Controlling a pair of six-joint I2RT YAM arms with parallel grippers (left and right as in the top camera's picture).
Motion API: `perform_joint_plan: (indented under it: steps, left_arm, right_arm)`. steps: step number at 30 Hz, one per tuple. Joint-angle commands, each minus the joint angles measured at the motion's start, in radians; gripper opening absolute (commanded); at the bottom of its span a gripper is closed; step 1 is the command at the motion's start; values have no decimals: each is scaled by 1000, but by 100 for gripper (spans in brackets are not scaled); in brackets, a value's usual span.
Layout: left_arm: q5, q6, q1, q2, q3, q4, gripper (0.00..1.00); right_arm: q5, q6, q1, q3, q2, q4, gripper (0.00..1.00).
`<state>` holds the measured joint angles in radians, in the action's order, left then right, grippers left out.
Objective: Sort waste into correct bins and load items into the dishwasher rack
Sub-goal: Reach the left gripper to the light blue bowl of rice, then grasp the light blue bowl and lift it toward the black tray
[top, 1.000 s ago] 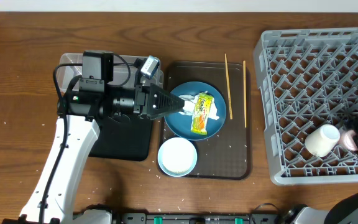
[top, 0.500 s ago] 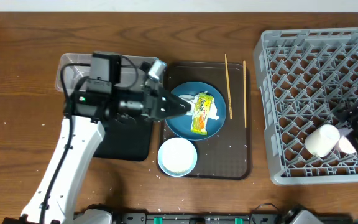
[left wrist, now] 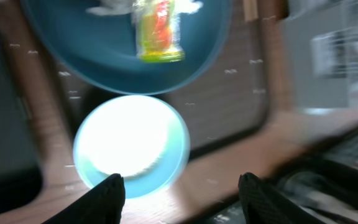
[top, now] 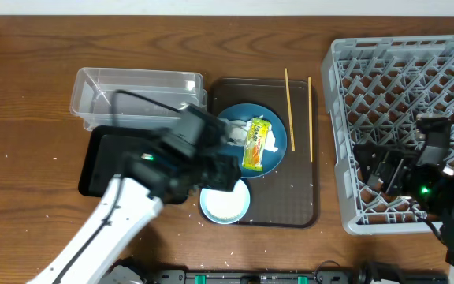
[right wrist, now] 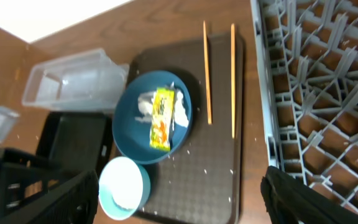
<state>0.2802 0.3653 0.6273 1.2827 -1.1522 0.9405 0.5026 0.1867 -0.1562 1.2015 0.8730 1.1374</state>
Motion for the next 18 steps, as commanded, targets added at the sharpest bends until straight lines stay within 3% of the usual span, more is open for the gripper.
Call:
perform_joint_plan:
  steps: [1, 6, 9, 13, 18]
  left_arm:
    - [-292, 92, 137, 84, 52, -26, 61]
    - [-380, 183, 263, 248, 69, -93, 57]
    - [-382, 220, 303, 348, 69, -143, 49]
    - [-381, 225, 331, 436, 69, -183, 47]
    - [-378, 243, 339, 483, 69, -206, 20]
  right_arm:
    - [-69, 23, 42, 8, 12, 8, 83]
    - [-69, 22, 47, 7, 30, 35, 85]
    - [-69, 22, 47, 7, 42, 54, 85]
    - [-69, 22, 47, 6, 53, 64, 86]
    - [-69, 22, 47, 6, 69, 63, 86]
